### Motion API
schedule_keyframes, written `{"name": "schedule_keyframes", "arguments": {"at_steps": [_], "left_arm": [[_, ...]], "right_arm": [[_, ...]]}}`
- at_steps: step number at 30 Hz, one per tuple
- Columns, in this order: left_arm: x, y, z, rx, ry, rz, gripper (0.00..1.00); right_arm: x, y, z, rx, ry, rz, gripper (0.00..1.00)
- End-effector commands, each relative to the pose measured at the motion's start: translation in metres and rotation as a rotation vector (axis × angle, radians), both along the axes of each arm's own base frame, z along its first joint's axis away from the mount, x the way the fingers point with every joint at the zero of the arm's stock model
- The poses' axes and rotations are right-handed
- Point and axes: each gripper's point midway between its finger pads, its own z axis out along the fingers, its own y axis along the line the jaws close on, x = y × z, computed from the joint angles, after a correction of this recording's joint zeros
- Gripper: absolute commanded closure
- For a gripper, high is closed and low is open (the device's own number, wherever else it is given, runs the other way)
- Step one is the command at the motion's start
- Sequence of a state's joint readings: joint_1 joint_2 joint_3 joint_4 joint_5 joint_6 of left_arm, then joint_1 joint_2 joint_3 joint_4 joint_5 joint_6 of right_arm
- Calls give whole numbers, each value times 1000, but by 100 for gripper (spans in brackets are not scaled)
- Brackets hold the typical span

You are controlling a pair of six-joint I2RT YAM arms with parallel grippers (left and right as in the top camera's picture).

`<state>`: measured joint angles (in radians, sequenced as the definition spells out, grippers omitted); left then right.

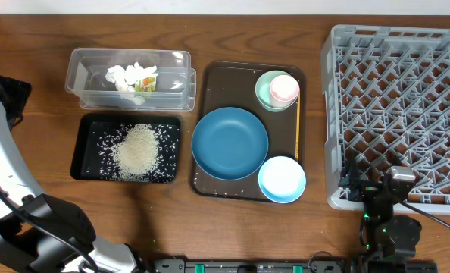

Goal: Sort waste into correct bins and load items into the dishwasher rack

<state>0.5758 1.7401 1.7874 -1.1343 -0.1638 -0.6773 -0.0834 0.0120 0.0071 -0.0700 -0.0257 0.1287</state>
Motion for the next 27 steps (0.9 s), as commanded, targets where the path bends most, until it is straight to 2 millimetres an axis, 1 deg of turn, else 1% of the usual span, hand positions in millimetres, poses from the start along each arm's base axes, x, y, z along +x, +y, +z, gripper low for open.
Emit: {"name": "schedule_keyframes", "arguments": {"at_steps": [1, 3, 5, 7, 8, 11, 12, 13, 16, 19, 22, 24, 25, 27], "left_arm": [[-2, 2, -2, 0, 11, 4, 6], [-2, 2, -1, 0, 11, 4, 6], [-2, 2, -1, 0, 11, 4, 6], [-2, 2, -1, 0, 11, 4, 6], [-2, 2, -1, 0, 11, 4, 6], [-2, 2, -1, 0, 11, 4, 6], [-2, 2, -1, 0, 11, 4, 6], [-2, 2, -1, 0, 11, 4, 6], [-2, 2, -1, 0, 11, 4, 6], [-2, 2, -1, 0, 11, 4, 6], [-2, 2, -1, 0, 11, 4, 6], [-2, 2, -1, 0, 11, 4, 6], [-2, 2, -2, 0, 11, 4, 6], [-2, 2, -1, 0, 11, 4, 6]], "right_arm": [[0, 5, 0, -7, -3, 18, 1], [0, 5, 4, 5, -20, 19, 1], [1, 7, 13, 94, -61, 25, 1], [1, 17, 27, 270, -113, 80, 1], [0, 24, 34, 391, -136, 123, 1], [-4, 44, 46, 739, -131, 247, 1], [-6, 52, 46, 877, -97, 293, 1], [-7, 59, 44, 972, -60, 326, 1], [-12, 73, 43, 1155, 20, 391, 1], [-18, 87, 44, 1223, 89, 466, 1], [-20, 88, 55, 1377, 93, 484, 1], [-25, 91, 71, 1329, 41, 554, 1], [-30, 94, 85, 1267, -10, 609, 1], [-38, 96, 104, 1199, -88, 672, 1]]}}
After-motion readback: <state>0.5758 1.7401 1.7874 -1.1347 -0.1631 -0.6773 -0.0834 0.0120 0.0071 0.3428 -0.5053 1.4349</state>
